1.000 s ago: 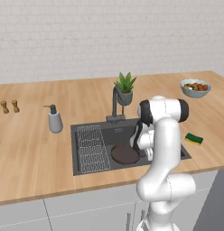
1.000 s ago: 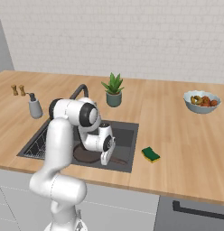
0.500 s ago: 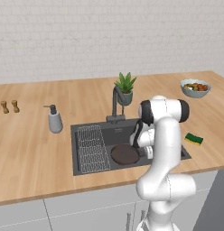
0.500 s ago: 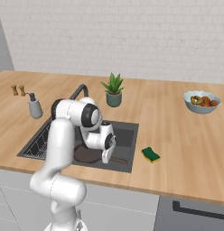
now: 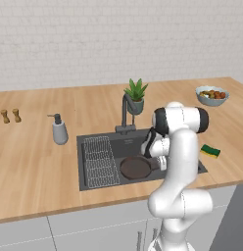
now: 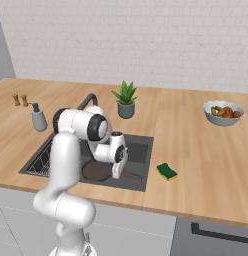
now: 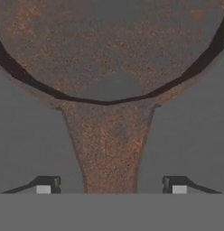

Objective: Pick the pan and sponge and place them into the sink. Then turn on the water.

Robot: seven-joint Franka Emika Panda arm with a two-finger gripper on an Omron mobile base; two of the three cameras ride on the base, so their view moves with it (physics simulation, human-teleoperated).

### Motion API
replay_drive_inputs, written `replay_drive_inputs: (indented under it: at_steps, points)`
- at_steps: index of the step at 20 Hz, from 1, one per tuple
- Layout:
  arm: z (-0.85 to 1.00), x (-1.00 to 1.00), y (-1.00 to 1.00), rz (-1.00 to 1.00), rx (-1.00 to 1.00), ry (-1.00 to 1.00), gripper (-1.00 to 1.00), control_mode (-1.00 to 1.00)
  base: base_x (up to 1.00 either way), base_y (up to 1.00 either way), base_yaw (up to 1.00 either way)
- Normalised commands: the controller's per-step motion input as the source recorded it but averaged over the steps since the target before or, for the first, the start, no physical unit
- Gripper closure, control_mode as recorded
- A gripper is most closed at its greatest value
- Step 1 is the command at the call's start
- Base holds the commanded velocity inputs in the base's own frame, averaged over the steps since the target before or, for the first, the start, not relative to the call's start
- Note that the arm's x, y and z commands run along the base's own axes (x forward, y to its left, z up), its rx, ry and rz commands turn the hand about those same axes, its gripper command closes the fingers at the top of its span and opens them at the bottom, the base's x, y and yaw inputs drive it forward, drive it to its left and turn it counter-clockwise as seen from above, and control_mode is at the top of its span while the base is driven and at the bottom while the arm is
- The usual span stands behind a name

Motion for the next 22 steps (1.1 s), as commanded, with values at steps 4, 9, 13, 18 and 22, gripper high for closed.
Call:
replay_drive_inputs:
  at_steps: [4,9,13,18,22]
  points:
    - [1.00,-0.10,-0.14,-0.07,0.13,0.02,-1.00,-1.00,0.00,0.00,0.00]
    - [1.00,-0.26,-0.36,-0.09,0.09,0.06,-1.00,-1.00,0.00,0.00,0.00]
    - [1.00,-0.44,-0.32,-0.14,0.00,0.10,-1.00,-1.00,0.00,0.00,0.00]
    - [0.99,-0.37,-0.14,-0.17,-0.10,0.12,-1.00,-1.00,0.00,0.00,0.00]
    - [0.32,-0.07,-0.07,-0.18,-0.05,0.07,-1.00,-1.00,0.00,0.00,0.00]
